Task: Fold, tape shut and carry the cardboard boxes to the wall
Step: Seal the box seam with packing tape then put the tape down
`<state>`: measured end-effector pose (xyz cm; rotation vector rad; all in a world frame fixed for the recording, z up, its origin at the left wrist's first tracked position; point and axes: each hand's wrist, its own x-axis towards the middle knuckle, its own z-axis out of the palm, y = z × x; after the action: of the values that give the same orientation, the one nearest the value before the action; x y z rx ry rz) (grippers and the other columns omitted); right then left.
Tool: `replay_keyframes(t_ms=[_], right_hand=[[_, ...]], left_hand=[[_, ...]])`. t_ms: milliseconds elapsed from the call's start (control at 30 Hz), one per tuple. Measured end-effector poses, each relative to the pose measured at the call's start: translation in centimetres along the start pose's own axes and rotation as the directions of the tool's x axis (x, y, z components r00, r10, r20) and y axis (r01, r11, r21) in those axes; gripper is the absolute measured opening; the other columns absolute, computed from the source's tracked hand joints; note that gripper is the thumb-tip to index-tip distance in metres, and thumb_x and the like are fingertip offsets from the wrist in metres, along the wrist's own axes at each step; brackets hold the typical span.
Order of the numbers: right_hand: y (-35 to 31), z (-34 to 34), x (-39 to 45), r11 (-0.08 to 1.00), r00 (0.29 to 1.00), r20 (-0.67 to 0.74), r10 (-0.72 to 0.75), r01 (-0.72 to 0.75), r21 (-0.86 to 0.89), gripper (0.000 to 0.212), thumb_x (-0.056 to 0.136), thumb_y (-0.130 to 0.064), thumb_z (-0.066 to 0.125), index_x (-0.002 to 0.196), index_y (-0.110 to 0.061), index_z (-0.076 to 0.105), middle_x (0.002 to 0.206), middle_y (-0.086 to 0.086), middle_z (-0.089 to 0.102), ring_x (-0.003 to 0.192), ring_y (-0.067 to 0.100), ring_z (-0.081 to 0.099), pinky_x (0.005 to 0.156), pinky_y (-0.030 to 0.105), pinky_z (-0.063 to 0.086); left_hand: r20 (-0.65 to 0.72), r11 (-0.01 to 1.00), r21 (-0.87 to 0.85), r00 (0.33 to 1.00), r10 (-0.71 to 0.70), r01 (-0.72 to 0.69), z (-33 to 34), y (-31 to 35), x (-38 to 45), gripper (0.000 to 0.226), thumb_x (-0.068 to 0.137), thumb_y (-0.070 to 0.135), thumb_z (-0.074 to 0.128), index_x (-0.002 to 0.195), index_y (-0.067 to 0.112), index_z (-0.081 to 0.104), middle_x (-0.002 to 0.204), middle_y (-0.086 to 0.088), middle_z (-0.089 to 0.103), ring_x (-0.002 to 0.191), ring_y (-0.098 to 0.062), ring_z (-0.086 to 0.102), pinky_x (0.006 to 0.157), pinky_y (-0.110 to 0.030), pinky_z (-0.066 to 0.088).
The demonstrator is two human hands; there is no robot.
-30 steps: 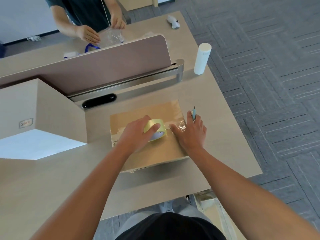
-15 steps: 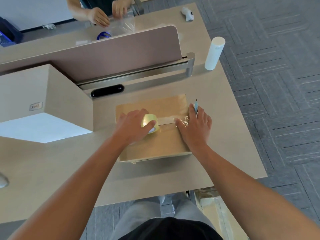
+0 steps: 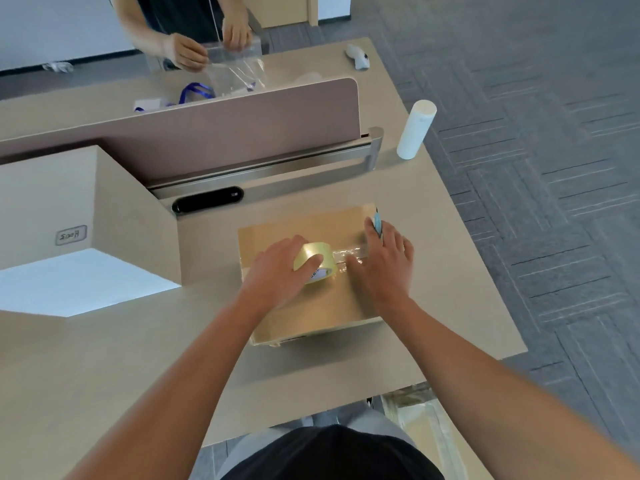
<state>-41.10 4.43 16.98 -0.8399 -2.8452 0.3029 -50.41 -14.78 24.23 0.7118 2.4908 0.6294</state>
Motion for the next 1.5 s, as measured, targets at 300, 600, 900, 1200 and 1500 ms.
replay_keyframes(t_ms=[300, 600, 900, 1200, 1500], right_hand=[[-0.3, 0.8, -0.7, 0.998, 0.999, 0.01, 0.048, -0.048, 0.03, 0.076, 0.091, -0.051, 0.069, 0.156, -0.017, 0.046, 0.148, 0.013, 0.05, 0.138, 0.031, 0.047, 0.113, 0.044, 0.036], [-0.2, 1.7, -1.2, 0.988, 0.994, 0.02, 0.106, -0.107, 0.109, 0.076, 0.094, -0.05, 0.068, 0.158, -0.02, 0.041, 0.149, 0.01, 0.05, 0.132, 0.032, 0.048, 0.107, 0.044, 0.041], [-1.7, 2.0, -1.8, 0.985, 0.988, -0.026, 0.153, -0.15, 0.081, 0.064, 0.097, -0.043, 0.062, 0.155, -0.022, 0.045, 0.144, 0.009, 0.053, 0.129, 0.03, 0.047, 0.105, 0.045, 0.037], [-6.2, 2.4, -2.1, 0.965, 0.974, 0.076, 0.214, -0.223, 0.135, 0.066, 0.094, -0.04, 0.061, 0.157, -0.027, 0.043, 0.151, 0.004, 0.048, 0.127, 0.031, 0.047, 0.105, 0.044, 0.037], [-4.4, 2.0, -2.2, 0.966, 0.977, 0.095, 0.189, -0.202, 0.159, 0.083, 0.094, -0.059, 0.064, 0.162, -0.023, 0.033, 0.159, 0.008, 0.039, 0.14, 0.032, 0.04, 0.115, 0.05, 0.032]], left_hand=[[0.035, 0.991, -0.127, 0.999, 0.036, -0.032, -0.3, -1.7, -1.0, 0.076, 0.079, 0.084, 0.052, 0.138, 0.037, 0.047, 0.134, 0.018, 0.057, 0.122, -0.012, 0.054, 0.105, -0.041, 0.044], [0.0, 0.982, 0.133, 0.991, 0.134, -0.133, -1.1, -2.0, -0.8, 0.062, 0.093, 0.066, 0.059, 0.141, 0.029, 0.049, 0.136, 0.006, 0.059, 0.128, -0.02, 0.052, 0.107, -0.04, 0.038], [-0.003, 0.959, 0.27, 0.995, 0.096, -0.092, -2.9, -3.4, -1.0, 0.061, 0.091, 0.063, 0.061, 0.14, 0.029, 0.048, 0.132, 0.001, 0.061, 0.125, -0.025, 0.053, 0.104, -0.043, 0.036], [0.038, 0.974, 0.182, 0.991, 0.127, -0.132, -3.4, -4.1, -1.7, 0.06, 0.093, 0.06, 0.059, 0.144, 0.031, 0.045, 0.129, 0.003, 0.059, 0.127, -0.022, 0.051, 0.1, -0.041, 0.039], [0.044, 0.99, 0.095, 0.994, 0.1, -0.104, -4.4, -5.6, -2.0, 0.061, 0.093, 0.034, 0.069, 0.149, 0.027, 0.045, 0.144, 0.005, 0.055, 0.131, -0.021, 0.049, 0.098, -0.035, 0.039]])
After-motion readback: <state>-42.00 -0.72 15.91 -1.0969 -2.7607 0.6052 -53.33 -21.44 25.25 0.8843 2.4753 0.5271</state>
